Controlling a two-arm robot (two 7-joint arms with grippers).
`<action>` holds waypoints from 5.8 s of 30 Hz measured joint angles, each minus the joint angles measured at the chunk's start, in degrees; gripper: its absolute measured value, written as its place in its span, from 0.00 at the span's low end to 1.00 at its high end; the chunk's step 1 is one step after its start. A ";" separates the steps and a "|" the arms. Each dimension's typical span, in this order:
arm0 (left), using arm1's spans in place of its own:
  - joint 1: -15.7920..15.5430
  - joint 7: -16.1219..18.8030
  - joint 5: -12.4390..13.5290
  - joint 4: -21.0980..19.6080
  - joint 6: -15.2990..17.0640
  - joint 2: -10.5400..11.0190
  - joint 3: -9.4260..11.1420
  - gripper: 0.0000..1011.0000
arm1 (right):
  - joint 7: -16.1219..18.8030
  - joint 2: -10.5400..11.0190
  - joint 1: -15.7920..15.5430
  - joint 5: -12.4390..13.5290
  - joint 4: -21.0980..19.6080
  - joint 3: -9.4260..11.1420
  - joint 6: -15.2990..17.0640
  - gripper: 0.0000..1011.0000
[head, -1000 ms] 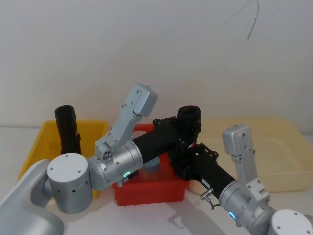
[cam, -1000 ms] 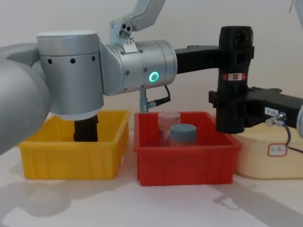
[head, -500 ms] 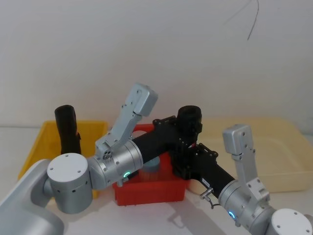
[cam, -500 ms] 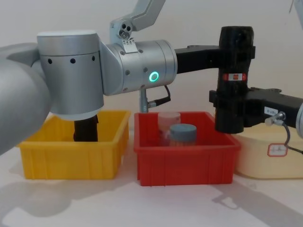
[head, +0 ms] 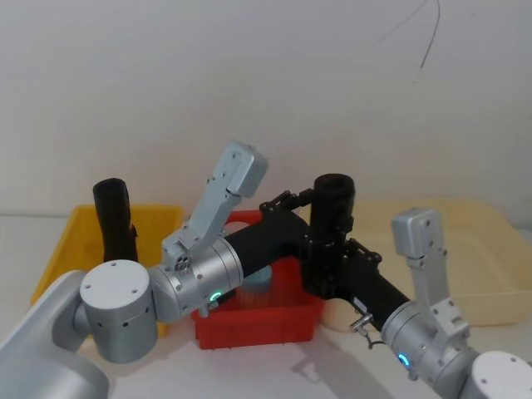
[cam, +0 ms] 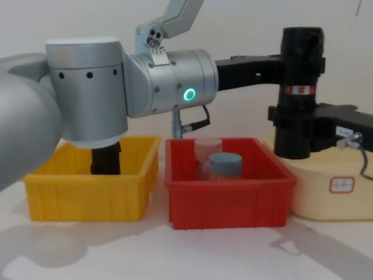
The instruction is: Pick up the garbage bag with the one hand and transfer it to the other hand.
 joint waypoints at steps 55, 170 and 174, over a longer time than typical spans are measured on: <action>4.19 8.33 1.52 -5.35 -1.57 1.78 -2.92 0.99 | -5.77 4.60 10.86 -2.94 8.65 9.05 3.70 0.99; 15.86 28.87 10.26 -19.87 1.84 5.94 -13.16 0.99 | 12.88 -0.10 18.61 2.25 23.95 -11.35 4.18 0.99; 15.85 28.87 10.26 -19.86 1.84 5.94 -13.16 0.99 | 12.94 -0.36 19.27 2.26 24.75 -11.73 4.29 0.99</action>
